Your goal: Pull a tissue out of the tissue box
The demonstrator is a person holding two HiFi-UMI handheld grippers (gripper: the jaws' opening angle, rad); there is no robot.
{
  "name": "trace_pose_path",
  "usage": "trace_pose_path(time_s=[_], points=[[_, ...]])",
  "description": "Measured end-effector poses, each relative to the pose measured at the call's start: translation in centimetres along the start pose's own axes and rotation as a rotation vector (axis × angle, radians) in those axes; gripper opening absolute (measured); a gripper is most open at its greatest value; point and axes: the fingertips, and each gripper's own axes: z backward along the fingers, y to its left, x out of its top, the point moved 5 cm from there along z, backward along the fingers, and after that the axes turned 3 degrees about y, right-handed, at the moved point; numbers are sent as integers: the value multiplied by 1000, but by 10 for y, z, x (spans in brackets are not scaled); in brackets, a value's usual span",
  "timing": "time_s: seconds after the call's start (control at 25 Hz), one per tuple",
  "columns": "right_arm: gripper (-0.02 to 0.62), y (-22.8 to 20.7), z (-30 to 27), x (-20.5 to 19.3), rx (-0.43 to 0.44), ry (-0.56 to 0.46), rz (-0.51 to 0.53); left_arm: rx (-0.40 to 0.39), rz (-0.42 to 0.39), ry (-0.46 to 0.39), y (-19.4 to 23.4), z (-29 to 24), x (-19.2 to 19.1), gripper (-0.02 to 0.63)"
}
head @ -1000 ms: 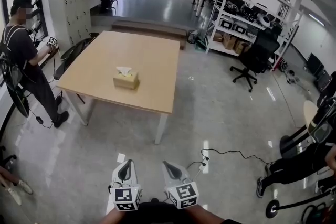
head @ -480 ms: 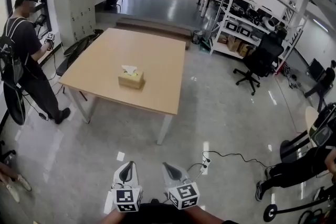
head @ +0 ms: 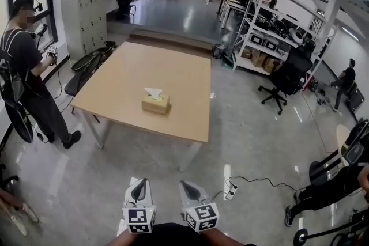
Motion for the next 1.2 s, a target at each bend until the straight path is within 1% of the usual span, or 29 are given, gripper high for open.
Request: trace_pose_path(time_s=[0.16,0.36,0.48,0.6,0.76,0.88,1.0,1.08,1.2], points=[[-9,16,-23,17,-25,-22,12,-24,3,-8,29,-10,10,18],[-9,38,-49,19,-54,-14,9,-63,5,-3,61,-19,13,18],[-9,53,-64,15,-62,6,6,-65,15,8,84,-20,15,18],[-9,65,-78,18,-70,12,14,-66,22,4,105,-22,8,18],[-9,72,-90,25,-79,19,27,-71,60,-1,118,-22,15,18],[-9,76,-97,25,-76,27,27,-57,62,10,128,-23,5,18],[-9,80,-109,18,-54,44,27,-52,74,24,134,-29,-2,18],[-9,78,-122,15,-40,48,26,-38,70,23,140,-36,-1,18],[-9,68,-142,23,-27,41,25,-16,70,27,147,-51,8,18]])
